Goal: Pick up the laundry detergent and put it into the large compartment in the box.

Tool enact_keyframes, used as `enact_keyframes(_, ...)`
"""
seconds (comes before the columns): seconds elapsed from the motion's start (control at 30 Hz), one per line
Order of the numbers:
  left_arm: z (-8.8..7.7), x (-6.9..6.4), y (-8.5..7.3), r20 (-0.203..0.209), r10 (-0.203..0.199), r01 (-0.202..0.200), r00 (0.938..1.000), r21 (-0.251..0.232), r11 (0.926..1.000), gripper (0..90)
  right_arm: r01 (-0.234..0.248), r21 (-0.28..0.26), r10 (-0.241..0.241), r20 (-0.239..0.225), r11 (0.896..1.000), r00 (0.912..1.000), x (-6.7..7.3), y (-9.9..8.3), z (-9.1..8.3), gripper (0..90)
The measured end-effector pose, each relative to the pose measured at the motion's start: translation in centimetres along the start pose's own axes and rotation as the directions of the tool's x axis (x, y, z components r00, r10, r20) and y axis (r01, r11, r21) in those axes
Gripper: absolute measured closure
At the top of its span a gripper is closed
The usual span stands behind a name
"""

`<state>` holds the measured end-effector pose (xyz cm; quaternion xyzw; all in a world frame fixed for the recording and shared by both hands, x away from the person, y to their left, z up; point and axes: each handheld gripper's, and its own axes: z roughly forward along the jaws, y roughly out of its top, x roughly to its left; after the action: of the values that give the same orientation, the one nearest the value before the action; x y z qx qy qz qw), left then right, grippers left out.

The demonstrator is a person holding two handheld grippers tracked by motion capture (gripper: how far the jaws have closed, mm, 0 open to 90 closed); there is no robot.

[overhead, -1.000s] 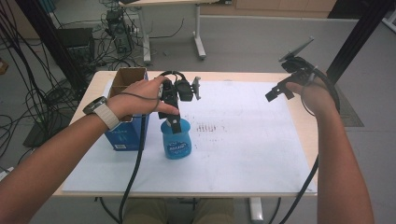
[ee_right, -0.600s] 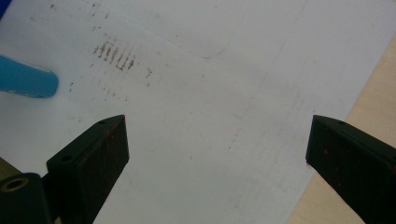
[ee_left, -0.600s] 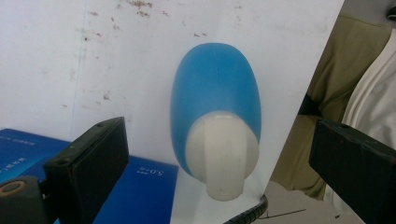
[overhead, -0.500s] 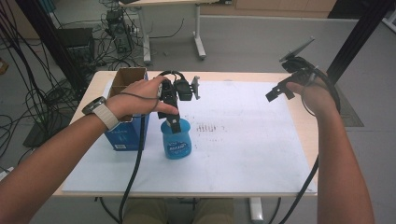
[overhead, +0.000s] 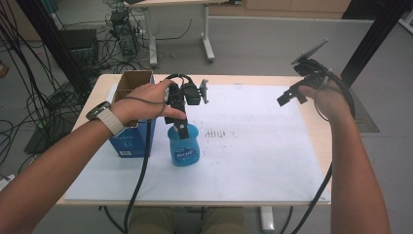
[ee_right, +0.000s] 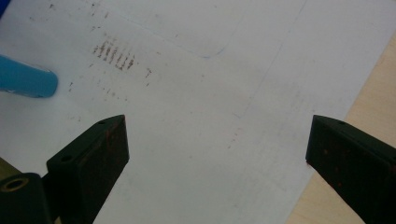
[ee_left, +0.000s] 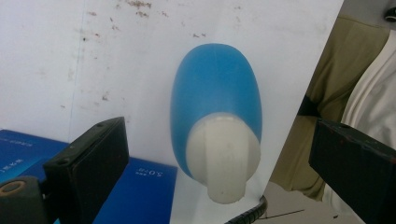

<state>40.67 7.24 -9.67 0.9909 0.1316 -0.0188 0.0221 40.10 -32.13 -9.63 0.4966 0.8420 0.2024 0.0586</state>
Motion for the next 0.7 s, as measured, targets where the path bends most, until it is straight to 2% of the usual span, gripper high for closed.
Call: enact_keyframes(0.7, 0.19, 0.03, 0.06, 0.002, -0.009, 0.009, 1.0, 0.009, 0.9999, 5.5, -0.001, -0.004, 0.001, 0.001, 1.0, 1.0, 0.01, -0.12, -0.06, 5.8)
